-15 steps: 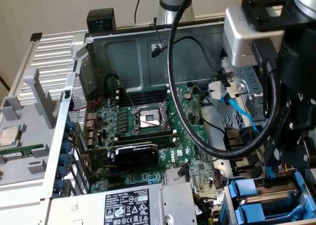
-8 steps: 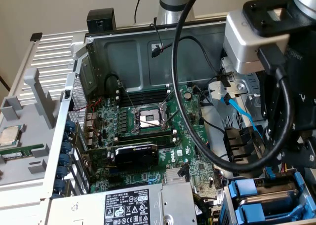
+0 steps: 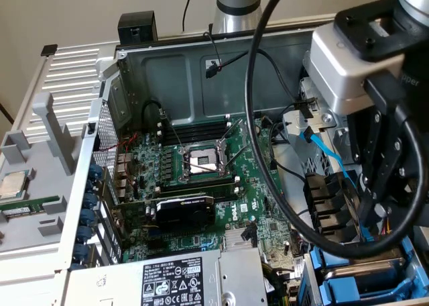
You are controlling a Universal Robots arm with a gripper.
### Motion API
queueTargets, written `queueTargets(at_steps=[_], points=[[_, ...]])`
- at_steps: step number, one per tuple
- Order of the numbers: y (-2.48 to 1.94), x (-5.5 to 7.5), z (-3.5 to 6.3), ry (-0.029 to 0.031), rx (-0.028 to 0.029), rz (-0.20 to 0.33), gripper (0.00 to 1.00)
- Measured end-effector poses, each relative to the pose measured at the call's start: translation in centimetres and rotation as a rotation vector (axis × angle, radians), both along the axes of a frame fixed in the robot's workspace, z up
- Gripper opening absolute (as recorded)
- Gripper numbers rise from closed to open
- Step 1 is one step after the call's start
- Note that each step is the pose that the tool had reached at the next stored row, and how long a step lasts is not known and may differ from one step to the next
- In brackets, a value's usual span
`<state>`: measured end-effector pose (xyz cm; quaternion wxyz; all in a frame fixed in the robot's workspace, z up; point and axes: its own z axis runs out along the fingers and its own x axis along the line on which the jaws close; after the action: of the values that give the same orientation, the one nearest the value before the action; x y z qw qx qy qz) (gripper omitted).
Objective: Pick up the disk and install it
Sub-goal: 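Insert the second disk wire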
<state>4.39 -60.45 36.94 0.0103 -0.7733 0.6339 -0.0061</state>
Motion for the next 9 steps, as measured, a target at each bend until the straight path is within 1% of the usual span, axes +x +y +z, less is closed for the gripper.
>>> queueTargets(at_steps=[5, 9], points=[[0.00, 0.09, 0.00, -0.0003, 0.0009, 0.061, 0.11], [0.00, 0.50, 0.00, -0.0006, 0.0058, 0.081, 0.11]])
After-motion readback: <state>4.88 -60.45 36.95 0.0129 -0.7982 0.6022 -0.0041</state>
